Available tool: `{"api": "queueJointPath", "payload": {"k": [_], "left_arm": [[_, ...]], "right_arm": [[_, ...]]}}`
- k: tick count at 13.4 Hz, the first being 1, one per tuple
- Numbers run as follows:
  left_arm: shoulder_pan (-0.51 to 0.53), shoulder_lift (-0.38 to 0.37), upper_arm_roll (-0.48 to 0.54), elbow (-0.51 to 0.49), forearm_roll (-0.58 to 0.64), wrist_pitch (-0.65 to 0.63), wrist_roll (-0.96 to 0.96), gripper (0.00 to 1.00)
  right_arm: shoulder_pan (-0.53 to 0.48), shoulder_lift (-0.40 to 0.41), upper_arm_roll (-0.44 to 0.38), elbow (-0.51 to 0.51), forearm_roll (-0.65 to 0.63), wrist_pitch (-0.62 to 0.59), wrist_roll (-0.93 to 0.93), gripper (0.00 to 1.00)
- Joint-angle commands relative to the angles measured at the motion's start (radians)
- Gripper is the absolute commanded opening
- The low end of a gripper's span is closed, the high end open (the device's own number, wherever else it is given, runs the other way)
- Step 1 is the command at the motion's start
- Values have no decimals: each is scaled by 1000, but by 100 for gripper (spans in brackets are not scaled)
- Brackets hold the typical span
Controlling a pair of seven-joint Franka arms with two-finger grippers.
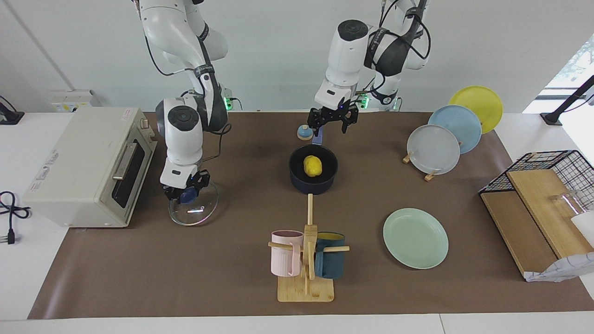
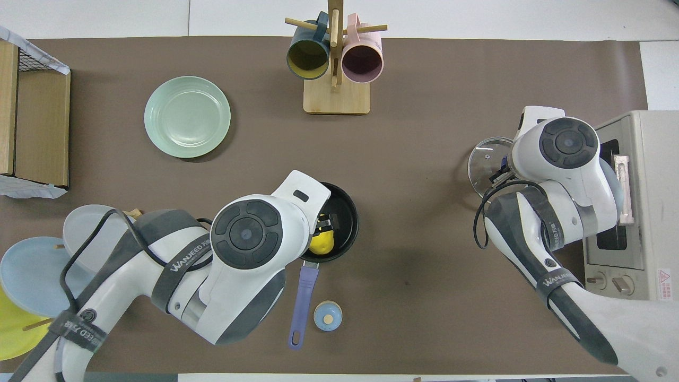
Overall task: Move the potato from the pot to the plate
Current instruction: 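Set the lid by the toaster while the left gripper reaches the pot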
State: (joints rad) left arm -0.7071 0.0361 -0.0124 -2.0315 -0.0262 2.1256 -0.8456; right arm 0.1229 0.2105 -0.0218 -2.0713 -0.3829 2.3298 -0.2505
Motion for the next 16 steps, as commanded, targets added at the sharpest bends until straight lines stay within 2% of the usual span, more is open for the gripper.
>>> {"api": "queueJointPath", "payload": {"k": [1,4,5,6,7,10,14,16], "left_arm": [[-20,63,15,25,-12,39,-27,100],[-47,106,17,17,-14,75,-49,100],[-48,116,15,14,-14,86,-49,100],[-48,131,15,14,-12,89,-47,100],[-49,145,15,14,-12,103,-47,100],[-51,189,15,16,-12,120,-34,100],[-61,205,14,14,-14,126,19,100],[-72,220,11,13,-14,137,19,100]], "right_arm": [[-22,15,16,-10,-105,75,-12,40],[-35,41,16,-9,-123,122,-7,41],[-37,41,17,-9,-120,117,-3,46],[-39,41,17,-7,-111,114,-1,75],[-37,40,17,-4,-106,105,2,100],[-29,8,22,14,-13,38,2,100],[-17,-98,25,108,269,-243,4,100],[-31,-128,19,208,331,-414,5,100]]}}
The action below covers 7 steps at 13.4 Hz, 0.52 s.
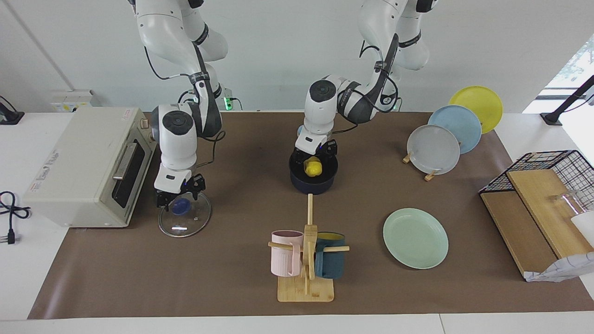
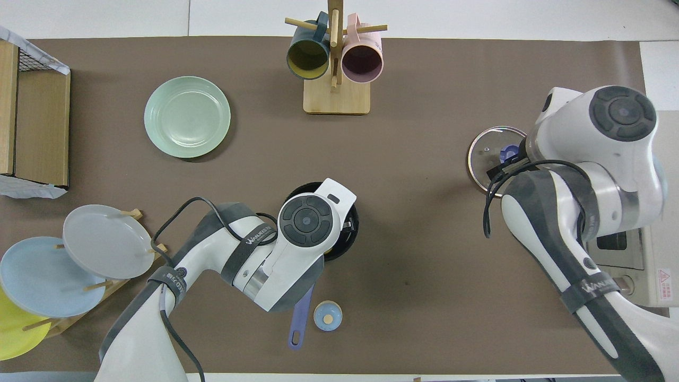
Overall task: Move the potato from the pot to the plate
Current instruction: 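Set the lid by the toaster while the left gripper reaches the pot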
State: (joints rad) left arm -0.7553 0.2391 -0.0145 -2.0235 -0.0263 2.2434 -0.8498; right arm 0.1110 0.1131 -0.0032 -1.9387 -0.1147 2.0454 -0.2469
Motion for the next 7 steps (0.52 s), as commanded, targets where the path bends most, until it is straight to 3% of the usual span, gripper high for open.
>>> {"api": "queueJointPath", "payload": {"k": [1,3,5,6,7], "left_arm": [[-32,25,13,2,-14,27,25,100],[-32,25,13,-9,-14,51,25,100],[-32,26,13,-9,-14,53,25,95],[-32,26,13,-9,-14,51,25,87],[-30,25,13,-9,-14,50,26,68]], "right_arm": [[-25,-21,-1,181,75,-252,24,100],[-33,-24,-4,277,76,-402,96,100],[-47,-85,-4,251,78,-450,101,100],[-53,-113,-4,235,78,-462,106,100],[-50,-131,-4,213,76,-464,112,100]]}}
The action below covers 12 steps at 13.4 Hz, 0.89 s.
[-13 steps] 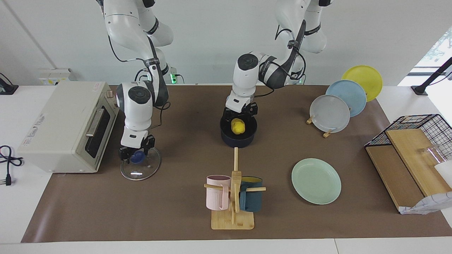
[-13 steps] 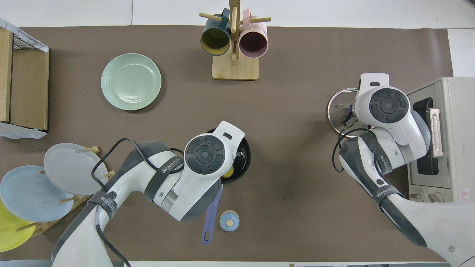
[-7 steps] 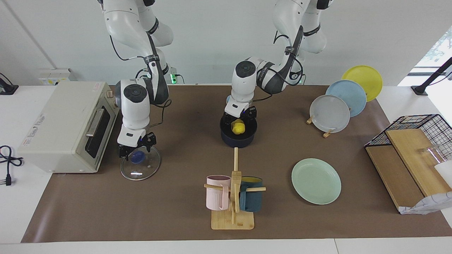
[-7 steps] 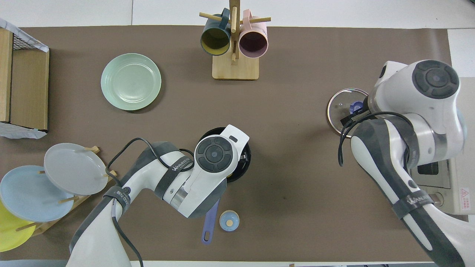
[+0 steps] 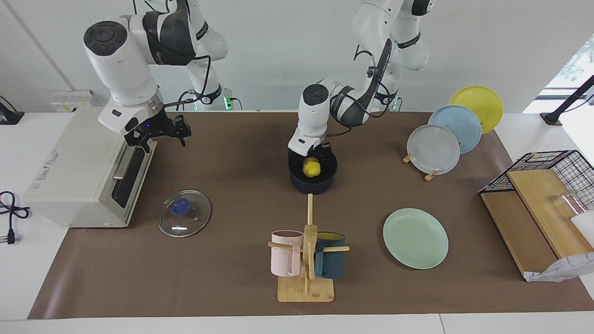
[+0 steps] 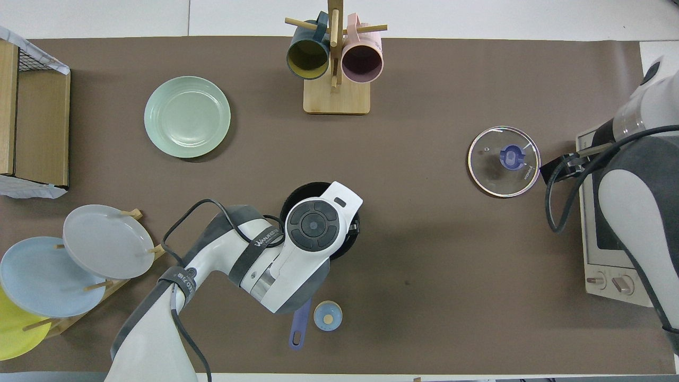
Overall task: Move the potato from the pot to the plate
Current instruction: 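Grasp the yellow potato inside the pot with the left gripper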
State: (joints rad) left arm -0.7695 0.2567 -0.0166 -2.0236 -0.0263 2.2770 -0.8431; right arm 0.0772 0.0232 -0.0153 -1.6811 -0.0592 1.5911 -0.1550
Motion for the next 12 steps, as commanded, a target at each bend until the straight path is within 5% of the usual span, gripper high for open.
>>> {"api": "queueJointPath", "payload": {"k": [1,3,4,12], "left_arm": [[-14,7,15,-9,-14,15,21,48],[-5,7,15,-9,-14,9,36,10],[-1,7,18,-9,-14,7,42,0],[70,-79,18,26,-14,-97,53,0]], "right_arm": [[-7,-54,8,-57,21,-10,22,100],[-11,-57,14,-55,22,-11,86,100],[-17,-51,20,-48,22,-13,94,100],[-80,-5,58,7,21,-43,98,100]]}}
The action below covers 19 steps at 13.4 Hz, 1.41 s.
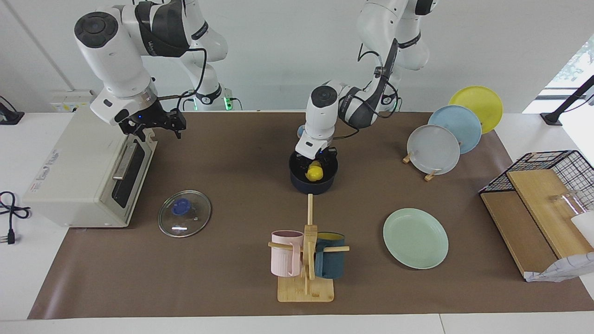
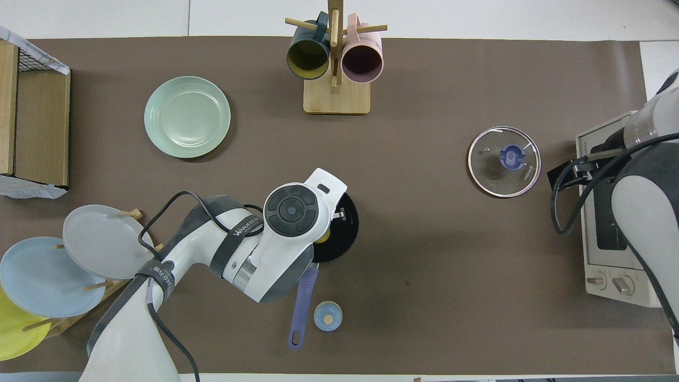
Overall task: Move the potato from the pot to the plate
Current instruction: 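Grasp the yellow potato inside the pot with the left gripper, then lift the potato and carry it to the green plate with the left gripper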
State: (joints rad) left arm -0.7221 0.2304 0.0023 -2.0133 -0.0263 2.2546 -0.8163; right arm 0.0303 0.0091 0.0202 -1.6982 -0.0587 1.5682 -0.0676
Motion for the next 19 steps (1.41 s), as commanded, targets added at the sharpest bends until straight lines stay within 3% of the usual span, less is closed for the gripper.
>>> {"api": "queueJointPath", "payload": {"k": [1,5,7,9,13,19], "left_arm": [[24,-55,-1,40,-15,-110,32,0],[70,-77,1,207,-87,-339,92,0],[162,-74,2,338,-131,-481,190,0],[263,-48,5,434,-139,-536,290,0],[475,0,5,461,-159,-474,575,0],[566,228,10,456,-75,-230,766,0]], "right_arm": [[-36,11,30,26,20,-23,11,100],[-69,9,58,26,22,-27,11,100],[-63,0,52,15,22,-23,12,100],[-59,-1,50,17,22,-14,12,100],[-55,-9,52,23,22,-14,11,100],[-55,-44,55,17,23,-33,83,100]]}}
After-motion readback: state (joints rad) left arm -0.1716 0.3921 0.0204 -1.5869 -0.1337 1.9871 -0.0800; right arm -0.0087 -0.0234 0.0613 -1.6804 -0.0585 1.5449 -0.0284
